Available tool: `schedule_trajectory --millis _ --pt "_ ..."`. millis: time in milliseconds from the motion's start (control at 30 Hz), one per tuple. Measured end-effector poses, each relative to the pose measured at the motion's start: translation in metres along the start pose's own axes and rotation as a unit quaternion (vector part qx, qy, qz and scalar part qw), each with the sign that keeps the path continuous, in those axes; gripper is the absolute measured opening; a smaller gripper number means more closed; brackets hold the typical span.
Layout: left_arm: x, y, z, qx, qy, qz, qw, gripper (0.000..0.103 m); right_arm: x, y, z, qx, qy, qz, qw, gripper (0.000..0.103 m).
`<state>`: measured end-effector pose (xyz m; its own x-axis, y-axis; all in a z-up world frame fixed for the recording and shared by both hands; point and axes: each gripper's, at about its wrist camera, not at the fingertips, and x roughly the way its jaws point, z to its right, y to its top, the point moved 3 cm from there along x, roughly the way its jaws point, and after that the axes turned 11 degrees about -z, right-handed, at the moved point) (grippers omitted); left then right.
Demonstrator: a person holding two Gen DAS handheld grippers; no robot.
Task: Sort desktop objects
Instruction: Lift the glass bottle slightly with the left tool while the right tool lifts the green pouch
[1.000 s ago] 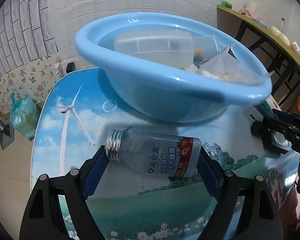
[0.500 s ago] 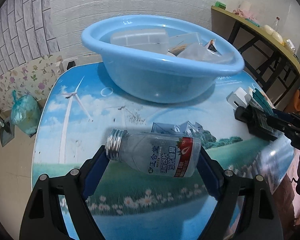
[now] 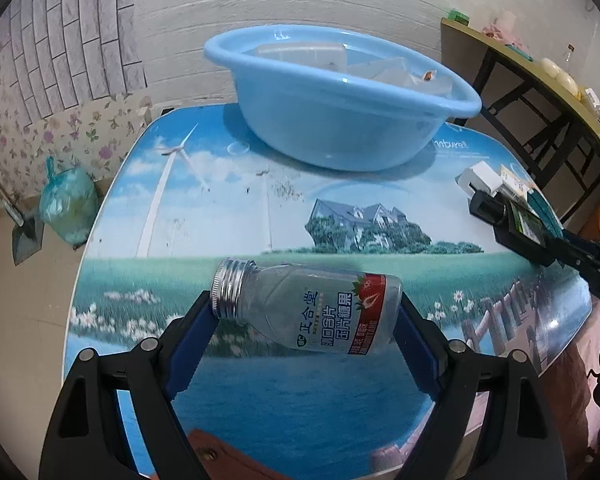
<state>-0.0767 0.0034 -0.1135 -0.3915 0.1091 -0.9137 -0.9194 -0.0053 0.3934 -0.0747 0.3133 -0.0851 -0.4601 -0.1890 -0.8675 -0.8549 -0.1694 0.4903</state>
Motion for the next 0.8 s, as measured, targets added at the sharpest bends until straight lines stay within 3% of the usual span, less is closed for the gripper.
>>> schedule_trajectory --millis 333,500,800 --pt "0.007 -0.008 0.008 0.001 0.02 0.013 0.9997 0.087 0.007 -0.003 -0.007 -0.006 -0.023 0.014 1.0 0.048" --pt "0.012 -0.012 0.016 0.025 0.035 0.022 0.9988 0.103 0.01 -0.002 -0.005 -0.002 -0.024 0.009 1.0 0.048" --pt "0.01 -0.017 0.014 0.021 0.038 0.057 0.9974 0.103 0.012 0.0 -0.006 -0.004 -0.029 0.008 1.0 0.049"
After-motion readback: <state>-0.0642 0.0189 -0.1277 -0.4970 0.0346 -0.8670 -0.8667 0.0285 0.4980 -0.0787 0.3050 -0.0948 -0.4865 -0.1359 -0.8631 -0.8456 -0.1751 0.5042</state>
